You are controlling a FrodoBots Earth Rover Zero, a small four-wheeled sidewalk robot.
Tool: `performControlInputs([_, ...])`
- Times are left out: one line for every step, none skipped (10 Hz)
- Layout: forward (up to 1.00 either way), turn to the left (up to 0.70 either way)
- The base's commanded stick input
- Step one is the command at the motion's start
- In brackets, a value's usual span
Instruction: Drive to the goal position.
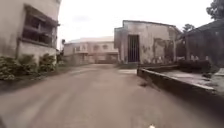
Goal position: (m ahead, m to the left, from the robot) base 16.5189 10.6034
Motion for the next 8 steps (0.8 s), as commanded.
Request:
performControlInputs([0.70,0.00])
performControlInputs([0.70,0.00])
performControlInputs([0.70,0.00])
performControlInputs([0.70,0.00])
performControlInputs([0.70,0.00])
performControlInputs([0.70,0.00])
performControlInputs([0.70,0.00])
performControlInputs([0.70,0.00])
